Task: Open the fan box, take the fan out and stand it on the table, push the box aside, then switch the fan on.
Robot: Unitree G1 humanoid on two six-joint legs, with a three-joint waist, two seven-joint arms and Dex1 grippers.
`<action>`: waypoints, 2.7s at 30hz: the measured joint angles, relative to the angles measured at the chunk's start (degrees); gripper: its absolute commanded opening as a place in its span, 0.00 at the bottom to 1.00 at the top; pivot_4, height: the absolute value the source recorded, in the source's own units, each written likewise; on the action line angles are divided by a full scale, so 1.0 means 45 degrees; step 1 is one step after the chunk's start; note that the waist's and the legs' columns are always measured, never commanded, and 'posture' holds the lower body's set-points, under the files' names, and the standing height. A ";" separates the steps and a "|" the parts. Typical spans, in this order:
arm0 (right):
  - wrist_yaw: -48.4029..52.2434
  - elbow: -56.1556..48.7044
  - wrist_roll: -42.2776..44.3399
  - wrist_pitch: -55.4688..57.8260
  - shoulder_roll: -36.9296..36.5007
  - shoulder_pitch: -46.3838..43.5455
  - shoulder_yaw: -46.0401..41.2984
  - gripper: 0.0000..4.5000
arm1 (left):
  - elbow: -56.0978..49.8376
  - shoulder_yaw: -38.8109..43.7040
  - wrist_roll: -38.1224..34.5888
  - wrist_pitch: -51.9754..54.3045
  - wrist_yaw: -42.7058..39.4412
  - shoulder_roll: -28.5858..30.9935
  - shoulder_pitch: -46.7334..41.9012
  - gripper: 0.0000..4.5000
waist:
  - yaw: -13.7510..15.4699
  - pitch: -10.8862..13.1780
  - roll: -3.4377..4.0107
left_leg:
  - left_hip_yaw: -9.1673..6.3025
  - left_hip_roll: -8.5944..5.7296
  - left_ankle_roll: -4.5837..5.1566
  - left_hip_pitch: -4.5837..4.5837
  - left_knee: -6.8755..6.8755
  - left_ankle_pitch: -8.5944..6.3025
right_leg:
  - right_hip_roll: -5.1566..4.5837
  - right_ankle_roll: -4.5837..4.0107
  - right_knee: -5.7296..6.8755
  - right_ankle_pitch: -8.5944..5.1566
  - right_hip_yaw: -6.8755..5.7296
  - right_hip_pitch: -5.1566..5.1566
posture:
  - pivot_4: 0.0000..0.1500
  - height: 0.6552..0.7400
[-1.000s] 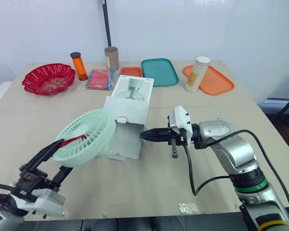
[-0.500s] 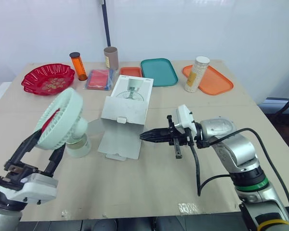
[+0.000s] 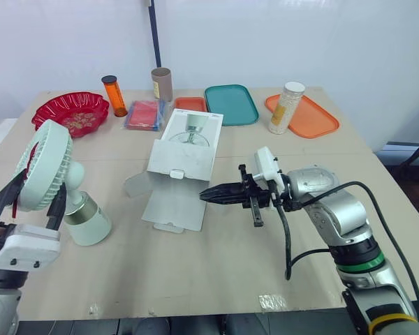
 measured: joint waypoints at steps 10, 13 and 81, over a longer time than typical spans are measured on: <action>-0.0021 0.0266 -0.0480 -0.0231 0.0012 0.0000 0.0058 0.00 | -0.0290 -0.0256 0.0227 -0.0646 -0.0085 -0.0143 0.0191 0.60 | -0.0001 0.0000 0.0000 | 0.0001 0.0001 0.0005 0.0002 -0.0001 -0.0003 | -0.0003 -0.0001 0.0000 -0.0001 0.0001 -0.0001 | 1.00 1.00; -0.0035 0.0275 -0.0595 -0.0273 0.0021 0.0001 0.0094 0.00 | -0.0256 -0.0277 0.0345 -0.0595 -0.0075 -0.0146 0.0048 0.60 | 0.0001 -0.0002 0.0000 | 0.0001 0.0000 0.0006 0.0004 0.0004 -0.0001 | 0.0001 -0.0001 0.0000 0.0000 0.0003 0.0006 | 1.00 1.00; -0.0900 -0.0039 -0.1022 -0.0033 -0.0039 0.0436 0.0319 0.00 | 0.7426 -0.1732 0.3015 -0.3677 0.2059 0.2952 -0.6300 0.43 | 0.0016 0.0002 -0.0010 | -0.0011 -0.0005 0.0006 -0.0012 0.0000 -0.0003 | -0.0013 -0.0001 -0.0006 0.0003 -0.0015 -0.0007 | 1.00 1.00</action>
